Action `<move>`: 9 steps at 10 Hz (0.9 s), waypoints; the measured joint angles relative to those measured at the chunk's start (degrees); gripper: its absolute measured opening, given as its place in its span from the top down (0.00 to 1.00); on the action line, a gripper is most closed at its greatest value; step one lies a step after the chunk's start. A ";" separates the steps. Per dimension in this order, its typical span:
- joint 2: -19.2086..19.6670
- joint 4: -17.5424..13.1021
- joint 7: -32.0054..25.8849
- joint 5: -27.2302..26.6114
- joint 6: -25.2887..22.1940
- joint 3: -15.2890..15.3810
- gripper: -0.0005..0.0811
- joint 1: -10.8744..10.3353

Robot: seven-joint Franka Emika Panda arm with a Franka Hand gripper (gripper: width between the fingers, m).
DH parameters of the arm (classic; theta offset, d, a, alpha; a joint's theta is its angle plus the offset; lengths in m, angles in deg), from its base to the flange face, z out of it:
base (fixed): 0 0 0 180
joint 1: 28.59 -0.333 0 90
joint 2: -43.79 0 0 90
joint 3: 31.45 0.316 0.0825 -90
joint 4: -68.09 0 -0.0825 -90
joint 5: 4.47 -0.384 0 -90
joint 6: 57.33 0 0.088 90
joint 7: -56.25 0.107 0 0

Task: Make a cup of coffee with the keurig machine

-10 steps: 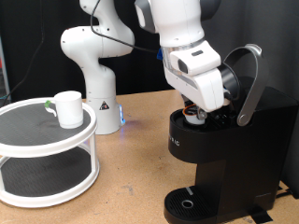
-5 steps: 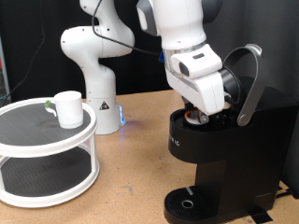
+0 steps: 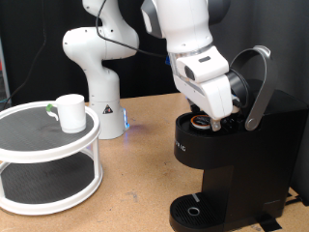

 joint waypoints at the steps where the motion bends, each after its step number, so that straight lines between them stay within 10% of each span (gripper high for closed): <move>1: -0.53 -0.18 -1.18 -2.03 -0.41 -0.40 0.02 0.13; 9: -6.55 -6.25 -6.07 -3.71 -14.82 -5.54 0.01 2.74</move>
